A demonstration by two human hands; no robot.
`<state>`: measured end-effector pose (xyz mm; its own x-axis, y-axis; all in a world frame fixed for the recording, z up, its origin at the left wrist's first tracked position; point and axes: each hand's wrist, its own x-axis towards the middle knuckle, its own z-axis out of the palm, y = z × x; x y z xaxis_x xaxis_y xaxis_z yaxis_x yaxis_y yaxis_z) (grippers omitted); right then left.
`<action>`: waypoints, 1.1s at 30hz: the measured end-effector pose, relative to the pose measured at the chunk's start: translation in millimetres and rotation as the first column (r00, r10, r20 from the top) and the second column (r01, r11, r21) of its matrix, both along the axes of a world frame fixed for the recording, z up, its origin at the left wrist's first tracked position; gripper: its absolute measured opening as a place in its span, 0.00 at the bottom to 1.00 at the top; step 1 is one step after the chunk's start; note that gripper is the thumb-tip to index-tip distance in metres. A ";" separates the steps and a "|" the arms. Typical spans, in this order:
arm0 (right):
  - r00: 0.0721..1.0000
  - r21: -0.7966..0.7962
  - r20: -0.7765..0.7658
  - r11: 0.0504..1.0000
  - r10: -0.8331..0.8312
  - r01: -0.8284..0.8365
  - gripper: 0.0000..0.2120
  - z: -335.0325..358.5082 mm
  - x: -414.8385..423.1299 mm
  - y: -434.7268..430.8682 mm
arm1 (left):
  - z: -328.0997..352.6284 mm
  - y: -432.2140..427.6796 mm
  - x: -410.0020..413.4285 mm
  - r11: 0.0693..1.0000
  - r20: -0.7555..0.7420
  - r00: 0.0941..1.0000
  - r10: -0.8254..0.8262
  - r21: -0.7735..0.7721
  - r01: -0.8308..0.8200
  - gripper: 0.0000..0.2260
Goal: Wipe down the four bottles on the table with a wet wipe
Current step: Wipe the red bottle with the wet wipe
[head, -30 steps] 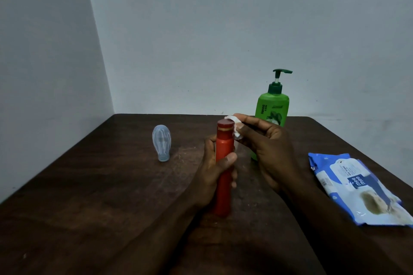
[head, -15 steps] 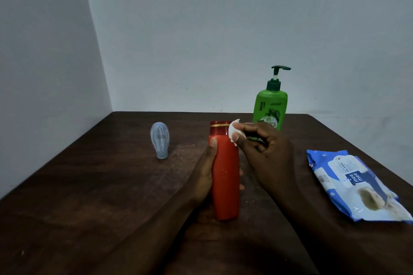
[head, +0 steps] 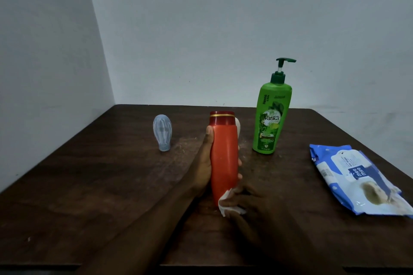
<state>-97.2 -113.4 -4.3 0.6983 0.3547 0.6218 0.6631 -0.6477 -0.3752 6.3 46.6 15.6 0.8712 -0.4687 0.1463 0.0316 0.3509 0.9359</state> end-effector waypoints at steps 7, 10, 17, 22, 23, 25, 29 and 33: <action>0.999 -0.006 -0.038 1.000 -0.007 0.007 0.10 23.5 9.5 4.8 | -4.8 -2.7 5.2 0.996 -0.008 0.997 0.080 -0.039 -0.080 0.32; 0.998 0.014 0.018 0.999 -0.052 0.052 0.11 47.1 23.2 11.5 | -2.5 -5.2 4.5 0.994 -0.051 0.995 0.091 -0.059 -0.094 0.32; 0.977 0.152 0.160 0.982 -0.139 0.115 0.10 96.4 62.6 22.3 | -1.0 -10.0 3.5 0.987 -0.101 0.993 0.064 -0.140 -0.078 0.26; 0.971 0.075 0.214 0.993 -0.104 0.090 0.10 82.0 56.6 26.1 | -4.3 -9.7 6.2 0.969 -0.117 0.991 0.067 -0.230 -0.092 0.24; 0.975 0.043 0.202 0.995 -0.094 0.087 0.10 73.3 51.7 25.2 | -4.2 -9.0 6.0 0.965 -0.121 0.992 0.035 -0.255 -0.065 0.25; 0.984 -0.011 0.164 0.998 -0.065 0.067 0.10 53.2 39.4 21.1 | -5.8 -7.8 7.5 0.967 -0.109 0.994 0.005 -0.253 -0.033 0.28; 0.996 -0.048 0.083 0.999 0.025 -0.021 0.11 17.5 14.2 8.8 | -7.7 -5.8 10.7 0.978 -0.056 0.998 0.011 -0.208 -0.022 0.32; 0.999 0.003 -0.005 0.999 0.037 -0.037 0.09 13.7 8.7 -1.3 | -6.5 -5.6 11.4 0.983 -0.030 0.999 0.025 -0.180 -0.030 0.33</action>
